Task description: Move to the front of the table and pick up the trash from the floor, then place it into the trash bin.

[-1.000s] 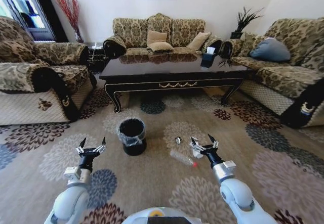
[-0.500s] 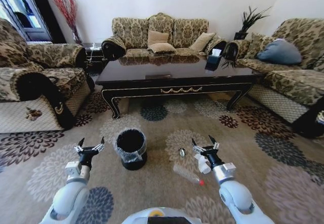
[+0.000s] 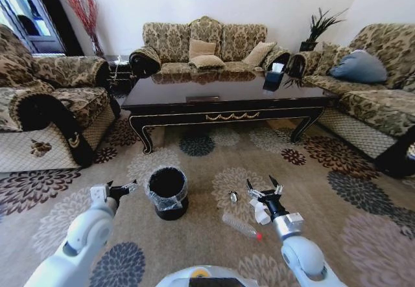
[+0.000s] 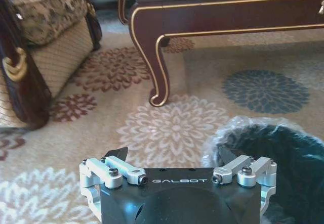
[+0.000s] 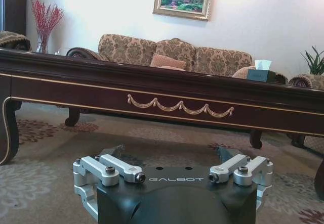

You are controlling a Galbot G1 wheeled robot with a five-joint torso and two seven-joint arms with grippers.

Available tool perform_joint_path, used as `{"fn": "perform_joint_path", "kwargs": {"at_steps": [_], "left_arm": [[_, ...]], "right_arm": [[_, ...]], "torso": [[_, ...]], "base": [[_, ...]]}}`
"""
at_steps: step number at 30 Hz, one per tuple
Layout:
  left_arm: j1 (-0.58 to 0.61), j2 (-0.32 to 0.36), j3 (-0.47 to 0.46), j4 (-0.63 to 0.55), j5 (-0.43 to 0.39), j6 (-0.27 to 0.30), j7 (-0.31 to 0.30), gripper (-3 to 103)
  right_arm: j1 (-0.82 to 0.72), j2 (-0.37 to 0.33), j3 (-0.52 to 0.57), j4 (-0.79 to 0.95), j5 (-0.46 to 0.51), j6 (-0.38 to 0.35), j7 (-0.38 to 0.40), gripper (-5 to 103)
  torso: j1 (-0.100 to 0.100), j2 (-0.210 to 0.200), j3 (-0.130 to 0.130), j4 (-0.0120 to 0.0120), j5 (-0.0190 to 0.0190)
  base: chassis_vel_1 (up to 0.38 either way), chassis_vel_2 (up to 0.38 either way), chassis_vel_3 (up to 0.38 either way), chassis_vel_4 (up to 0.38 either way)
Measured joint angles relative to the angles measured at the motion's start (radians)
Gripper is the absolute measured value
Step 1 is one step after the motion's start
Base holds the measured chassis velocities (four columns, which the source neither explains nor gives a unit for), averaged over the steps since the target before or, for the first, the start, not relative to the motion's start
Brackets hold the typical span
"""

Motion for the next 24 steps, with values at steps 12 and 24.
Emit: {"fn": "perform_joint_path", "kwargs": {"at_steps": [12, 24], "left_arm": [[-0.076, 0.002, 0.069, 0.099, -0.205, 0.000, -0.164, 100], [-0.247, -0.017, 0.188, 0.201, -0.349, -0.006, -0.213, 99]], "right_arm": [[0.047, -0.042, -0.058, -0.033, 0.008, -0.002, 0.003, 100], [0.051, -0.029, -0.074, -0.046, 0.003, -0.004, 0.006, 100]], "torso": [[0.000, 0.000, 0.000, 0.0011, 0.0000], [0.000, 0.000, 0.000, 0.0007, 0.0000]], "base": [[0.000, 0.000, 0.000, 0.000], [0.000, 0.000, 0.000, 0.000]]}}
